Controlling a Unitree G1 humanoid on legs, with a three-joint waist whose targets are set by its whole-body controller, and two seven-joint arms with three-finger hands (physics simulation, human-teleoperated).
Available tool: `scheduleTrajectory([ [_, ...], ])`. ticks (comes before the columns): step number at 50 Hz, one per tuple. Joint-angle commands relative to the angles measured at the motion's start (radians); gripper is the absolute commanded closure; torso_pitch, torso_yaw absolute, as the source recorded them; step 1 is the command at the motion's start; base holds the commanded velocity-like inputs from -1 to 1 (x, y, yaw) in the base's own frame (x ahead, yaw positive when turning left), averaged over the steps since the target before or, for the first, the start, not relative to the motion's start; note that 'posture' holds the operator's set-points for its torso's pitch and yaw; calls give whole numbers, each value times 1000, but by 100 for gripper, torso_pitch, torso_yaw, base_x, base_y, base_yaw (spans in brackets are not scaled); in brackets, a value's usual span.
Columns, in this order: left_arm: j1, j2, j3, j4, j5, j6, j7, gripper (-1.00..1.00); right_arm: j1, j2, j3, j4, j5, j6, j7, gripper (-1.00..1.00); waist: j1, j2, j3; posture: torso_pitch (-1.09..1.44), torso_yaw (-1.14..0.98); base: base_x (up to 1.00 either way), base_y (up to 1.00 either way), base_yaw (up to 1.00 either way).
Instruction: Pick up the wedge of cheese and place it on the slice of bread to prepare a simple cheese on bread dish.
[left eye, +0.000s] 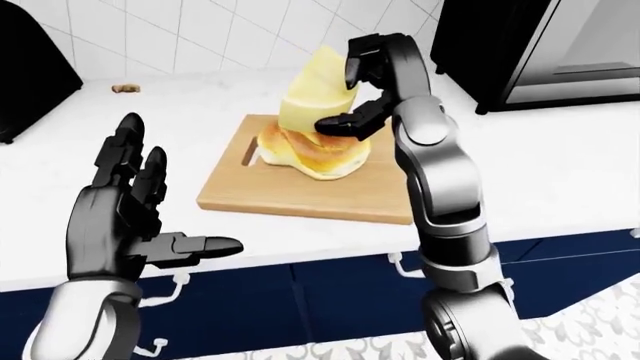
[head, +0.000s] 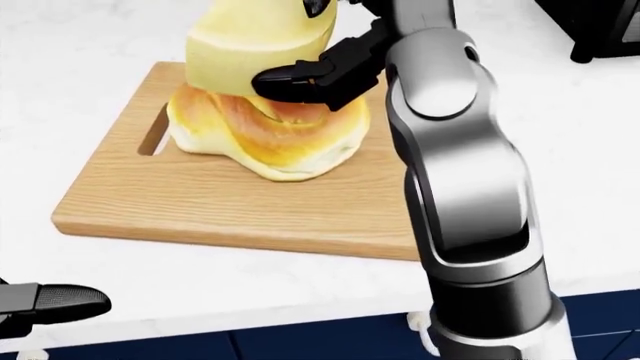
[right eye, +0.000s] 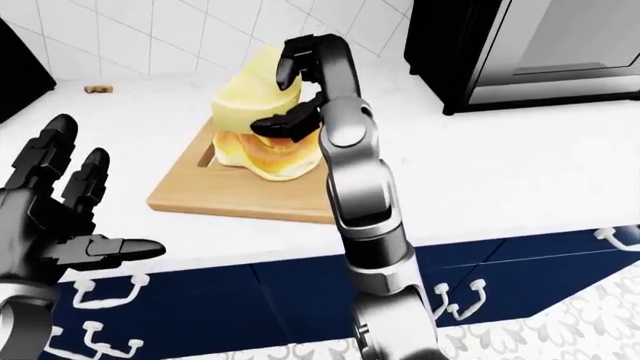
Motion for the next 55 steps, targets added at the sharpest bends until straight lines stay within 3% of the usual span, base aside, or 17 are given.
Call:
scheduleTrajectory([
  [1, -16, 10, 6, -24, 1, -30, 2, -100, -41, -3, -8, -39, -5, -41, -6, 100, 0, 4, -26, 0, 0, 0, 0, 0],
  [17, -13, 9, -1, -6, 9, -51, -1, -100, -26, -7, -9, 10, -18, -77, -8, 100, 1, 2, -24, 0, 0, 0, 0, 0],
  [31, -3, 5, -1, 9, 16, -76, -10, -100, -25, -1, -8, 47, -28, -100, -11, 29, 3, 2, -28, 0, 0, 0, 0, 0],
  [46, -8, 5, 4, -10, 11, -52, -6, -100, -10, -4, -9, 100, -38, -142, -19, 0, 3, 2, -31, 0, 0, 0, 0, 0],
  [55, -5, 5, 7, -4, 10, -60, -9, -100, -7, 1, -4, 122, -48, -153, -15, -38, 2, 2, -32, 0, 0, 0, 0, 0],
])
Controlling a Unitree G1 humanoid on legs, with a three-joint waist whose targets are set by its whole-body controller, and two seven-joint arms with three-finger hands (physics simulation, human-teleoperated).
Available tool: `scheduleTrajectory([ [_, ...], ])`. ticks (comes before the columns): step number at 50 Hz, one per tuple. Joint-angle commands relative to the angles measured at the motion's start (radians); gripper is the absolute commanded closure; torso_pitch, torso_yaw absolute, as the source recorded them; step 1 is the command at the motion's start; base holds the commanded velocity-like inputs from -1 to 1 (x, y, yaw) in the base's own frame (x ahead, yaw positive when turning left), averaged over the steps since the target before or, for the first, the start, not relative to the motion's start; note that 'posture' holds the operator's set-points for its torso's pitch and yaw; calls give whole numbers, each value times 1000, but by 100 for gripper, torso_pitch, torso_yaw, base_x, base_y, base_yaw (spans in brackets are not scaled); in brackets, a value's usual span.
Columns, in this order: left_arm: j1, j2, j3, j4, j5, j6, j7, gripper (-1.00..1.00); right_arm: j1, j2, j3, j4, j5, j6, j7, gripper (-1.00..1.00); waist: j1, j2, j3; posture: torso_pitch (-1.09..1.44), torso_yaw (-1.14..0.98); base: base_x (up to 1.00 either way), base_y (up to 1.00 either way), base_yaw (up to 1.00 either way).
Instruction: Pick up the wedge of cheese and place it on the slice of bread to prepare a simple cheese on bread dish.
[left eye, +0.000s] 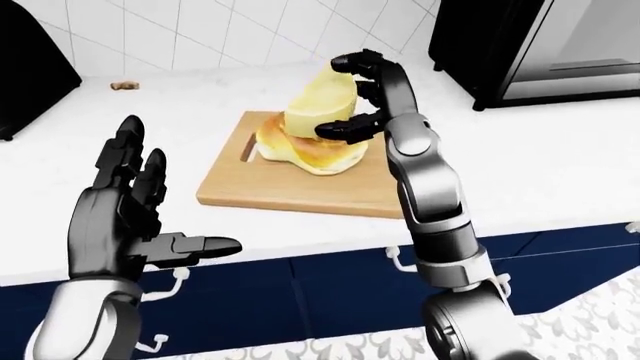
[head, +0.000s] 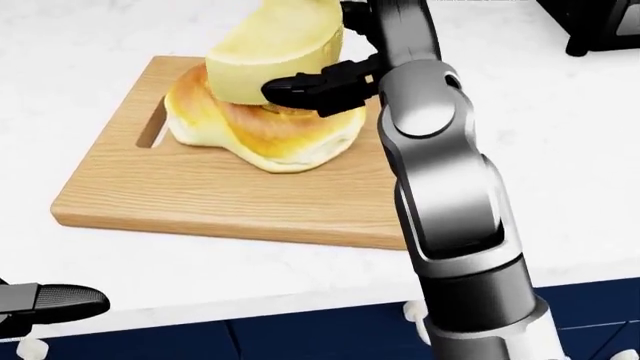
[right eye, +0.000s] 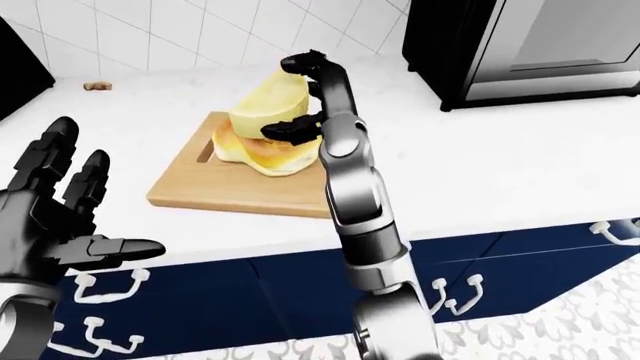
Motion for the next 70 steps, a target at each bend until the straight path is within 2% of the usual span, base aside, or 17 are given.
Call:
scheduleTrajectory([
  [1, -16, 9, 6, -28, -1, -31, 2, -100, -41, -2, -3, -45, -7, -41, -6, -42, 0, 4, -26, 0, 0, 0, 0, 0],
  [5, -17, 11, 7, -25, -1, -33, 1, -100, -40, -1, -3, -32, -11, -46, -4, -64, 0, 4, -26, 0, 0, 0, 0, 0],
  [15, -10, 9, 8, -27, -2, -38, 1, -100, -31, -2, -3, -47, -23, -33, 7, -87, 0, 4, -26, 0, 0, 0, 0, 0],
  [21, -13, 9, 5, -29, 0, -35, 1, -100, -36, -5, -6, -80, -24, -9, 16, -85, 1, 3, -25, 0, 0, 0, 0, 0],
  [30, -14, 7, -4, -29, 6, -34, 3, -100, -20, -6, 6, -350, -51, 170, 70, -84, 4, 1, -22, 0, 0, 0, 0, 0],
  [44, -27, 9, -11, -39, 8, -17, 8, -100, -20, -21, 17, -603, -94, 353, 143, -85, 4, 2, -17, 0, 0, 0, 0, 0],
  [47, -36, 13, -8, -45, 6, -5, 9, -100, -23, -29, 11, -649, -100, 388, 159, -87, 3, 2, -16, 0, 0, 0, 0, 0],
  [51, -41, 17, -5, -45, 3, -2, 10, -100, -34, -45, 11, -722, -107, 455, 188, -100, 3, 1, -15, 0, 0, 0, 0, 0],
  [55, -40, 17, -4, -51, 2, 2, 11, -100, -32, -57, 6, -785, -107, 505, 205, -100, 3, 2, -13, 0, 0, 0, 0, 0],
  [60, -41, 17, -10, -50, 6, 1, 15, -100, -36, -82, 11, -888, -112, 588, 231, -100, 3, 1, -13, 0, 0, 0, 0, 0],
  [65, -62, 22, -8, -80, -1, 44, 24, -100, -94, -145, 22, -1032, -134, 749, 279, -100, 4, 1, -9, 0, 0, 0, 0, 0],
  [70, -77, 29, -1, -98, -9, 72, 30, -100, -91, -198, 2, -1115, -132, 819, 301, -100, 3, -1, -3, 0, 0, 0, 0, 0],
])
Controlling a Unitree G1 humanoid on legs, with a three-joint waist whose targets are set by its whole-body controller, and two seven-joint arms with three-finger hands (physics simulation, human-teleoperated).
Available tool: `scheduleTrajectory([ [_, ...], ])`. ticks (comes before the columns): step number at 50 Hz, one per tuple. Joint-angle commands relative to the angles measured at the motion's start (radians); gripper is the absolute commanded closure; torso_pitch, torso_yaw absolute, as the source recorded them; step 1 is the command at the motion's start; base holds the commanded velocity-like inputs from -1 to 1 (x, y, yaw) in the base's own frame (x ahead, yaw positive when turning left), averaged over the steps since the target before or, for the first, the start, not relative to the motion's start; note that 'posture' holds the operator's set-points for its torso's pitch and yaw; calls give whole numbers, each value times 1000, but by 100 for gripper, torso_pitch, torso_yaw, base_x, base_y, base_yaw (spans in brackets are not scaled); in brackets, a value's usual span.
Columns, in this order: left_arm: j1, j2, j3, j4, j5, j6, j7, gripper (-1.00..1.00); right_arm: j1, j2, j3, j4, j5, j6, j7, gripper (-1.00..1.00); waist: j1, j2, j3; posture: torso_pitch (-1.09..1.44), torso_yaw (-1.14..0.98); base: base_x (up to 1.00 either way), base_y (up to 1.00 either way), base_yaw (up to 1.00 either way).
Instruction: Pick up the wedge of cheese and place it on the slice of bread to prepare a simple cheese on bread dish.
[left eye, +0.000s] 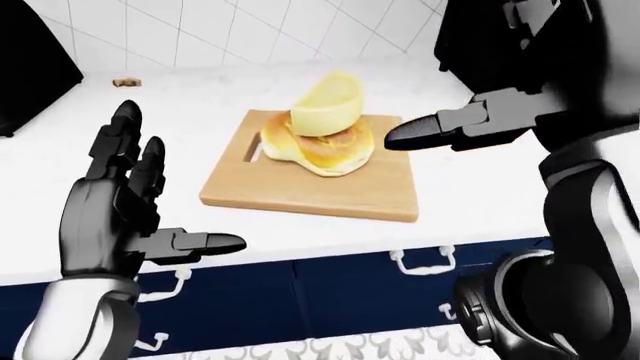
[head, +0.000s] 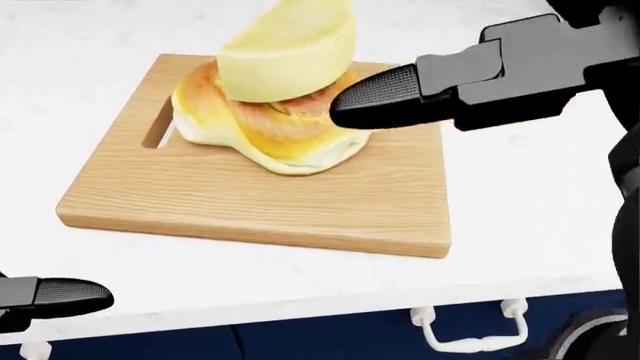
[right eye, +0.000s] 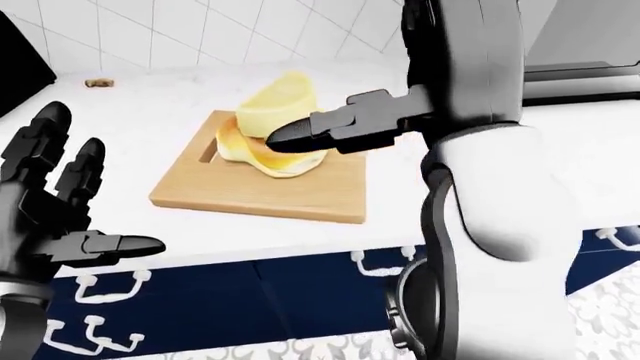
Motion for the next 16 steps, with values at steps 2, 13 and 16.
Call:
scheduleTrajectory([
  [2, -40, 19, 14, -32, -10, 2, 12, -100, 12, -31, -23, -26, 4, 4, 8, -100, 0, 3, -15, 0, 0, 0, 0, 0],
  [13, -79, 273, 217, -33, -509, 33, 329, -100, -9, -158, -143, -86, 66, 92, 42, -100, -7, 12, -8, 0, 0, 0, 0, 0],
  [16, -61, 325, 263, -33, -616, 19, 397, -100, -20, -183, -170, -86, 58, 105, 67, -100, -8, 16, -5, 0, 0, 0, 0, 0],
])
